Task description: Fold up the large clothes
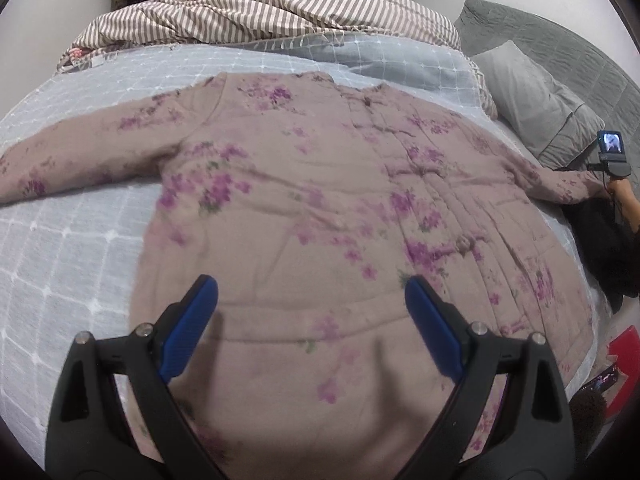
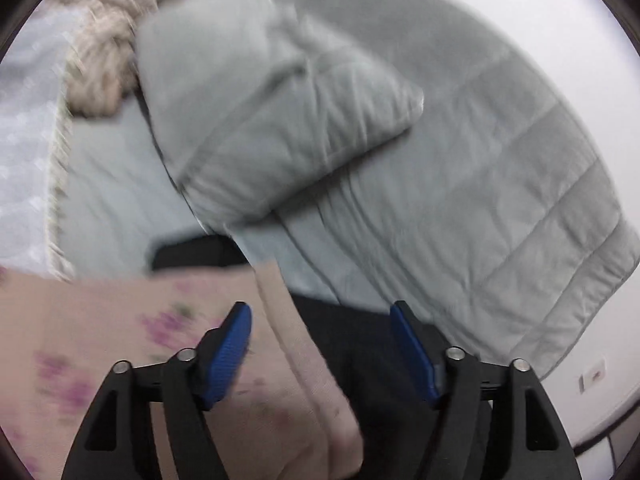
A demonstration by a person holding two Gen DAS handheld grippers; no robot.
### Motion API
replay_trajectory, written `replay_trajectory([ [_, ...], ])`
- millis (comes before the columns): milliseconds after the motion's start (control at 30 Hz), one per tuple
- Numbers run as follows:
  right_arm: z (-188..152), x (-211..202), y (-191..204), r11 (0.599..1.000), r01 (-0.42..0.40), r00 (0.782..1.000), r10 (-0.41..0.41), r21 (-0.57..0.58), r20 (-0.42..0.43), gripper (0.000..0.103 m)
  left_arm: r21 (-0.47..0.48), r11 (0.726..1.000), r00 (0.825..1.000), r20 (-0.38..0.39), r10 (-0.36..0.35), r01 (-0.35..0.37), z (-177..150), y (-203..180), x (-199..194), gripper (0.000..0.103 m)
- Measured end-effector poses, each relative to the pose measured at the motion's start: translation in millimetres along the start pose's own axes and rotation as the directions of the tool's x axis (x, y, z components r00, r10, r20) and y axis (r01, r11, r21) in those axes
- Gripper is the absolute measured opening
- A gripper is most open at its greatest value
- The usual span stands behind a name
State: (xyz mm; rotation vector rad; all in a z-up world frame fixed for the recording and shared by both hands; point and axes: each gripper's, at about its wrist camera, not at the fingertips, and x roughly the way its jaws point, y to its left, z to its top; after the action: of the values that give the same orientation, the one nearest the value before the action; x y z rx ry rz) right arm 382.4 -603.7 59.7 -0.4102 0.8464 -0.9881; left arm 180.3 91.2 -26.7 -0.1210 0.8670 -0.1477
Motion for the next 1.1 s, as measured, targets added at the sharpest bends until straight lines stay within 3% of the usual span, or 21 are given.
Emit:
replay_trajectory([
  [67, 8.3, -38.7, 15.9, 0.992, -0.127, 0.990, 0.125, 0.021, 0.072, 0.081, -0.002, 1.000, 1.000, 0.004, -0.001, 0.001, 6.5, 1.1, 2.7, 0.095],
  [100, 9.7, -57.0, 27.4, 0.976, -0.214, 0.973, 0.210, 0.029, 0.098, 0.082, -0.012, 1.000, 1.000, 0.001, -0.011, 0.011, 9.0, 1.0, 6.1, 0.095],
  [133, 10.5, -78.0, 43.9, 0.944, -0.328, 0.939, 0.322, 0.032, 0.117, 0.083, -0.024, 1.000, 1.000, 0.004, -0.019, 0.019, 10.1, 0.9, 8.6, 0.095],
  [200, 11.5, -113.0, 85.4, 0.836, -0.548, 0.831, 0.542, 0.018, 0.123, 0.083, -0.050, 0.998, 0.999, 0.004, -0.044, 0.044, 8.5, 0.0, 16.1, 0.095],
  [233, 9.3, -131.2, 115.5, 0.755, -0.656, 0.751, 0.652, 0.010, 0.107, 0.083, -0.056, 0.997, 0.999, -0.004, -0.049, 0.049, 7.6, -1.0, 19.4, 0.095],
  [333, 1.5, -156.6, 183.9, 0.570, -0.822, 0.570, 0.820, 0.025, 0.049, 0.083, -0.051, 0.998, 1.000, -0.011, -0.020, 0.020, 6.0, -4.2, 26.0, 0.095],
  [400, -6.6, -157.8, 212.7, 0.535, -0.844, 0.536, 0.844, 0.044, 0.018, 0.083, -0.050, 0.999, 1.000, -0.007, -0.015, 0.015, 4.6, -2.7, 26.3, 0.095],
  [433, -11.7, -154.1, 225.3, 0.532, -0.845, 0.532, 0.847, 0.050, -0.007, 0.083, -0.053, 0.998, 1.000, -0.006, -0.021, 0.020, 3.8, -0.9, 26.2, 0.095],
  [533, -33.9, -122.7, 230.4, 0.573, -0.817, 0.570, 0.820, 0.065, -0.051, 0.084, -0.066, 0.997, 0.999, -0.012, -0.032, 0.031, 1.0, 7.4, 27.9, 0.095],
  [567, -43.4, -106.4, 218.1, 0.562, -0.823, 0.561, 0.827, 0.079, -0.034, 0.085, -0.069, 0.997, 0.999, -0.015, -0.032, 0.031, 0.4, 9.0, 29.1, 0.095],
  [600, -53.8, -88.0, 199.2, 0.527, -0.843, 0.529, 0.848, 0.107, -0.006, 0.085, -0.071, 0.997, 0.999, -0.021, -0.033, 0.032, -0.6, 11.1, 30.8, 0.095],
  [633, -62.5, -75.3, 182.3, 0.520, -0.844, 0.525, 0.851, 0.131, 0.011, 0.085, -0.072, 0.997, 0.999, -0.027, -0.035, 0.033, -1.2, 12.5, 32.5, 0.095],
  [700, -75.0, -48.9, 153.3, 0.580, -0.802, 0.588, 0.809, 0.146, 0.016, 0.085, -0.072, 0.997, 0.998, -0.041, -0.037, 0.034, -2.5, 13.9, 36.5, 0.095],
  [767, -85.1, -24.4, 130.0, 0.725, -0.676, 0.730, 0.683, 0.130, -0.017, 0.083, -0.070, 0.997, 0.998, -0.049, -0.032, 0.029, -3.5, 13.5, 39.3, 0.095],
  [800, -89.8, -14.9, 118.4, 0.745, -0.653, 0.750, 0.661, 0.137, -0.021, 0.075, -0.068, 0.997, 0.998, -0.050, -0.029, 0.025, -4.0, 13.0, 39.8, 0.095],
  [833, -93.0, -8.2, 104.1, 0.724, -0.666, 0.733, 0.680, 0.180, -0.025, 0.061, -0.065, 0.998, 0.998, -0.050, -0.024, 0.021, -4.2, 12.0, 40.2, 0.095],
  [867, -92.3, -9.4, 99.3, 0.729, -0.655, 0.738, 0.674, 0.197, -0.039, 0.060, -0.063, 0.998, 0.999, -0.049, -0.019, 0.016, -4.1, 12.0, 40.1, 0.095],
  [900, -91.2, -14.3, 95.9, 0.739, -0.643, 0.747, 0.663, 0.200, -0.049, 0.061, -0.062, 0.998, 0.999, -0.047, -0.011, 0.008, -3.9, 11.7, 40.0, 0.095],
  [967, -87.9, -36.6, 95.9, 0.782, -0.601, 0.786, 0.616, 0.164, -0.056, 0.067, -0.064, 0.998, 0.999, -0.042, 0.007, -0.009, -3.0, 13.2, 38.2, 0.095],
  [1000, -88.6, -49.9, 96.3, 0.784, -0.603, 0.788, 0.614, 0.145, -0.044, 0.068, -0.065, 0.998, 0.999, -0.042, 0.015, -0.018, -3.0, 14.8, 36.6, 0.095],
  [1100, -97.3, -93.5, 88.9, 0.695, -0.709, 0.701, 0.713, 0.119, 0.009, 0.079, -0.089, 0.995, 0.998, -0.063, 0.030, -0.036, -4.8, 24.9, 31.5, 0.095],
])
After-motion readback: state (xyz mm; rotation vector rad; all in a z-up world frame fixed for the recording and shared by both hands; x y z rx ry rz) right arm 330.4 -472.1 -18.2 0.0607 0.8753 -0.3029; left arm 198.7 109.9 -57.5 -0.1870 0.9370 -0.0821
